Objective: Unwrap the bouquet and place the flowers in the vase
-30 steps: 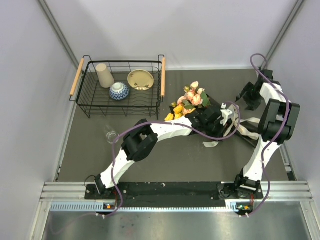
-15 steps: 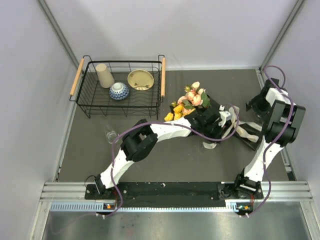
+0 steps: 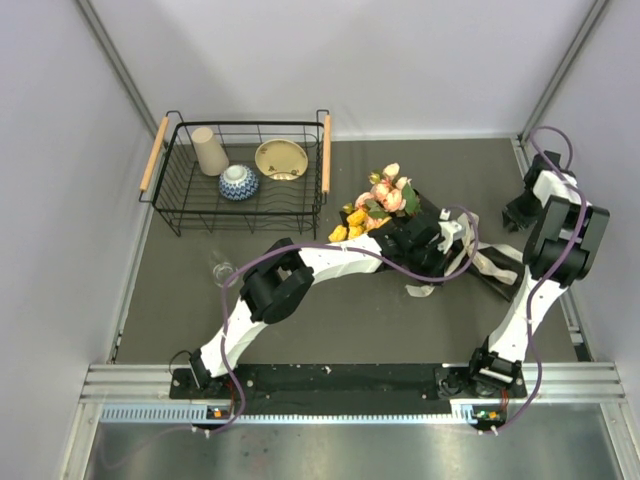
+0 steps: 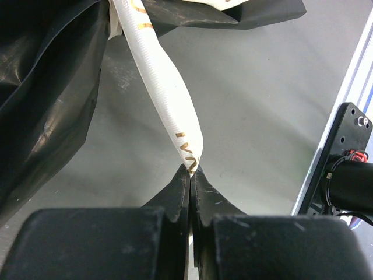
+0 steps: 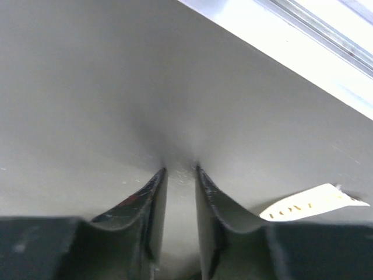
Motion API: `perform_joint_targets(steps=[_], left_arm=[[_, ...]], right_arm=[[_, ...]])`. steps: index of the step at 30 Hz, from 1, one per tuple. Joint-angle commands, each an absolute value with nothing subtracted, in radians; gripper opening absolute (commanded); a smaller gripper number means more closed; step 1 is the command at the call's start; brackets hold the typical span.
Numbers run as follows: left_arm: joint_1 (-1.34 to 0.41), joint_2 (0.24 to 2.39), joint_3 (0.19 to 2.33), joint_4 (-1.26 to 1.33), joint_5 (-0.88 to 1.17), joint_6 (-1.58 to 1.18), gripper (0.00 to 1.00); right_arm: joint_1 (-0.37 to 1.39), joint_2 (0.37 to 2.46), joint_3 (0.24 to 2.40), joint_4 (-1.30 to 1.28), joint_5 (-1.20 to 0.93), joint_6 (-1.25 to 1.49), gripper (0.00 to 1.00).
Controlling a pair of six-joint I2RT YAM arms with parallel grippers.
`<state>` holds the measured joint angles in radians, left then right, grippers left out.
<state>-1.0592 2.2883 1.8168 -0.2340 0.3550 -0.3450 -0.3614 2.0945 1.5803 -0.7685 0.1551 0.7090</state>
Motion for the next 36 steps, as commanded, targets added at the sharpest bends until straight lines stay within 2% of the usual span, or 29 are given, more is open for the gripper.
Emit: perform_joint_targets(steps=[1,2,3,7,8,9,10,12,13,16,20,24,28,32,35,36], left_arm=[[-1.058,2.232,1.836,-0.212,0.373,-0.321,0.00],[-1.060,2.233,1.836,-0.213,0.377,-0.321,0.00],[-1.058,2.235,1.836,-0.213,0.379,-0.321,0.00],[-1.060,2.244,1.836,-0.212,0.409,-0.334,0.00],[-1.058,2.243,1.835,-0.213,0.431,-0.339,0.00],[-1.060,2.241,1.833,-0.215,0.440,-0.344,0.00],[-1.060,2.235,1.827,-0.216,0.446,-0.351,0.00],[-1.060,2.226,1.822,-0.227,0.442,-0.351,0.00],[-1.060,2.218,1.818,-0.232,0.434,-0.350,0.00],[-1.058,2.209,1.825,-0.250,0.411,-0.347,0.00],[-1.058,2.229,1.861,-0.276,0.410,-0.348,0.00],[-1.061,2.243,1.882,-0.287,0.396,-0.351,0.00],[-1.060,2.234,1.881,-0.302,0.374,-0.367,0.00],[-1.071,2.210,1.858,-0.310,0.356,-0.368,0.00],[-1.077,2.204,1.845,-0.316,0.354,-0.364,0.00],[-1.077,2.210,1.842,-0.318,0.348,-0.357,0.00]], right_arm=[[-0.365,2.161,1.601,-0.608,0.043,0.700,0.13],[-0.365,2.160,1.609,-0.591,0.041,0.689,0.04],[-0.365,2.157,1.633,-0.592,0.046,0.678,0.00],[-0.365,2.073,1.618,-0.601,0.110,0.698,0.00],[-0.365,2.018,1.582,-0.606,0.129,0.698,0.04],[-0.367,1.984,1.556,-0.614,0.147,0.701,0.12],[-0.371,1.952,1.525,-0.612,0.184,0.710,0.34],[-0.379,1.878,1.433,-0.614,0.199,0.722,0.61],[-0.397,1.864,1.407,-0.614,0.190,0.729,0.69],[-0.446,1.833,1.332,-0.612,0.125,0.748,0.79],[-0.468,1.815,1.272,-0.612,0.052,0.742,0.81],[-0.468,1.772,1.218,-0.586,0.023,0.730,0.91],[-0.468,1.818,1.195,-0.569,-0.089,0.773,0.92],[-0.465,1.832,1.141,-0.496,-0.135,0.836,0.92],[-0.463,1.838,1.126,-0.486,-0.141,0.865,0.88],[-0.459,1.838,1.118,-0.463,-0.147,0.874,0.83]])
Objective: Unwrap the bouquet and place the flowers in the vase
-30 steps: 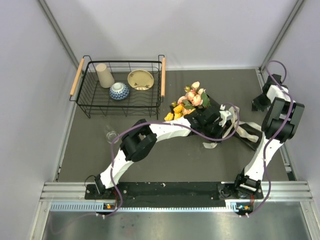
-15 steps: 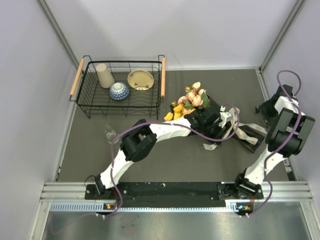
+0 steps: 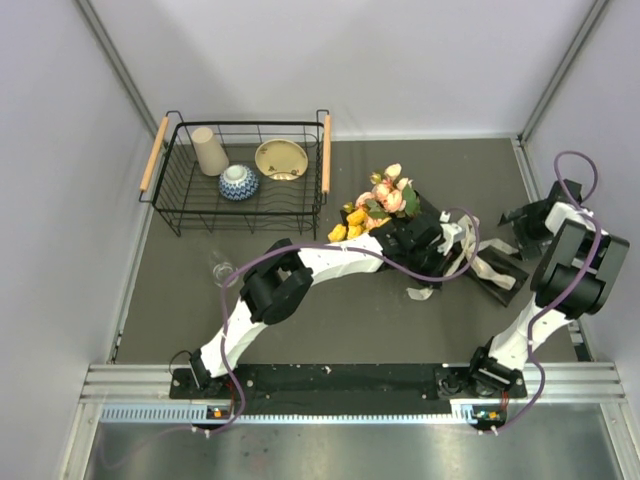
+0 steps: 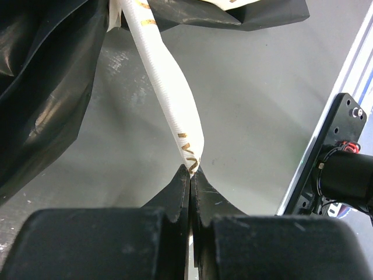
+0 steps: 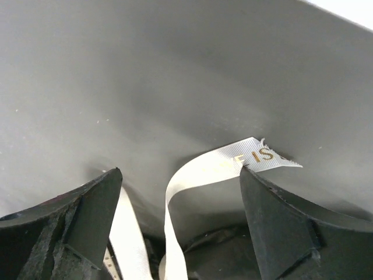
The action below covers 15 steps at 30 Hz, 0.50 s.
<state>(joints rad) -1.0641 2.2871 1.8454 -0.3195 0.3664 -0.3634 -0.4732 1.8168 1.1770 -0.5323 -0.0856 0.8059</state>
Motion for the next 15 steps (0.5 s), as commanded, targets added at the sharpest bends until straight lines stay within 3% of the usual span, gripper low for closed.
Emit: perform_joint_targets(steps=[1,2,5,6,7,15], left_arm=[[-1.077,2.214,1.845,-0.322,0.345,-0.356,0.00],[-1.077,2.215,1.847,-0.325,0.342,-0.354,0.00],[-1.078,2.217,1.844,-0.321,0.334,-0.360,0.00],[-1.080,2.215,1.838,-0.316,0.333,-0.364,0.00],[-1.081,2.212,1.832,-0.308,0.334,-0.365,0.00],[-1.086,2.232,1.807,-0.278,0.376,-0.331,0.00]], right_arm=[[-0.457,1.838,1.108,-0.450,-0.146,0.877,0.81],[-0.456,1.839,1.104,-0.443,-0.140,0.882,0.77],[-0.456,1.854,1.118,-0.414,-0.083,0.893,0.56],[-0.456,1.861,1.129,-0.399,-0.068,0.876,0.44],[-0.456,1.868,1.156,-0.391,-0.060,0.867,0.40],[-0.436,1.994,1.331,-0.362,-0.083,0.825,0.40]])
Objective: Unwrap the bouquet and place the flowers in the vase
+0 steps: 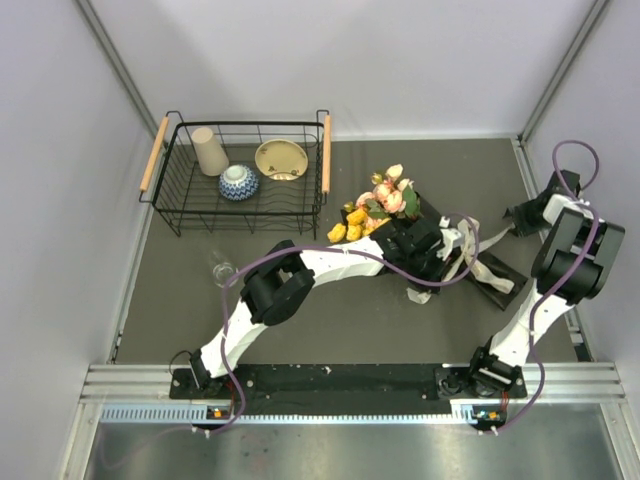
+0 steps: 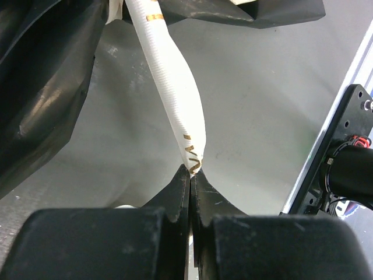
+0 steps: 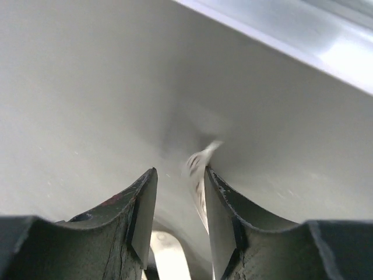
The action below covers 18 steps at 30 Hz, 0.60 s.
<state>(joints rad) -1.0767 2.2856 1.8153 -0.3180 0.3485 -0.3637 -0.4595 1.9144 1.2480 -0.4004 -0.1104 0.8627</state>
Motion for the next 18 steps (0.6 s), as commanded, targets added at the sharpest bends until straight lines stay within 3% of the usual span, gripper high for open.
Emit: perform_joint_targets(steps=[1,6,7,12,15,18], left_arm=[[-1.086,2.235,1.809,-0.272,0.377,-0.327,0.00],[-1.088,2.256,1.807,-0.230,0.386,-0.321,0.00],[-1.088,2.258,1.807,-0.215,0.394,-0.325,0.00],[-1.086,2.266,1.805,-0.184,0.428,-0.351,0.00],[-1.086,2.278,1.816,-0.179,0.436,-0.357,0.00],[-1.086,2.286,1.832,-0.178,0.445,-0.367,0.00]], right_arm=[[-0.427,2.020,1.377,-0.362,-0.078,0.818,0.40],[-0.385,2.060,1.491,-0.396,-0.054,0.741,0.38],[-0.384,2.060,1.517,-0.422,-0.046,0.727,0.41],[-0.383,1.933,1.497,-0.544,0.047,0.651,0.75],[-0.384,1.864,1.462,-0.595,0.116,0.617,0.81],[-0.400,1.806,1.369,-0.606,0.075,0.626,0.82]])
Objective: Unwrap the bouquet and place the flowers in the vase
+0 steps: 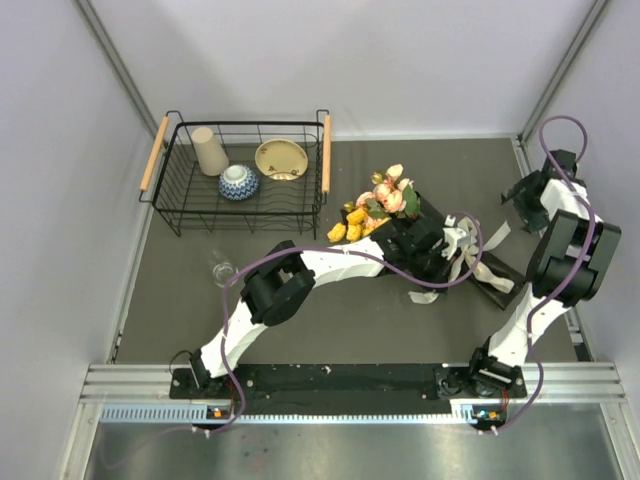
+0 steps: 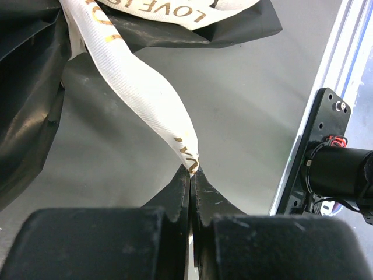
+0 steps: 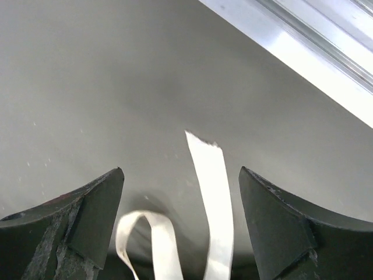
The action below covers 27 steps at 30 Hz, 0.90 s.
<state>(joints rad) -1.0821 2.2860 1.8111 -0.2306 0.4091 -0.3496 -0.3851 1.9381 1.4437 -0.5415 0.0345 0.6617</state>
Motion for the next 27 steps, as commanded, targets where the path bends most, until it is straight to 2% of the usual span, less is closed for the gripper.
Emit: perform_joint_targets(steps=[1,5,9,19,22,25,26,27], left_arm=[[-1.086,2.287,1.833,-0.176,0.451,-0.368,0.00],[-1.085,2.290,1.844,-0.175,0.456,-0.368,0.00],[-1.085,2.295,1.858,-0.169,0.453,-0.365,0.00],[-1.086,2.304,1.875,-0.169,0.466,-0.351,0.00],[-1.086,2.303,1.878,-0.176,0.463,-0.344,0.00],[-1.085,2.298,1.873,-0.181,0.460,-0.333,0.00],[-1.085,2.298,1.871,-0.181,0.460,-0.330,0.00],[-1.083,2.298,1.871,-0.187,0.460,-0.328,0.00]], right_arm=[[-0.414,1.796,1.346,-0.604,0.068,0.640,0.81],[-0.390,1.801,1.290,-0.629,0.064,0.661,0.73],[-0.336,1.838,1.298,-0.661,0.153,0.660,0.72],[-0.226,1.902,1.258,-0.666,0.163,0.761,0.68],[-0.224,1.908,1.239,-0.652,0.173,0.814,0.63],[-0.225,1.927,1.270,-0.640,0.181,0.827,0.48],[-0.225,1.934,1.281,-0.637,0.186,0.830,0.36],[-0.225,1.943,1.305,-0.632,0.184,0.831,0.28]])
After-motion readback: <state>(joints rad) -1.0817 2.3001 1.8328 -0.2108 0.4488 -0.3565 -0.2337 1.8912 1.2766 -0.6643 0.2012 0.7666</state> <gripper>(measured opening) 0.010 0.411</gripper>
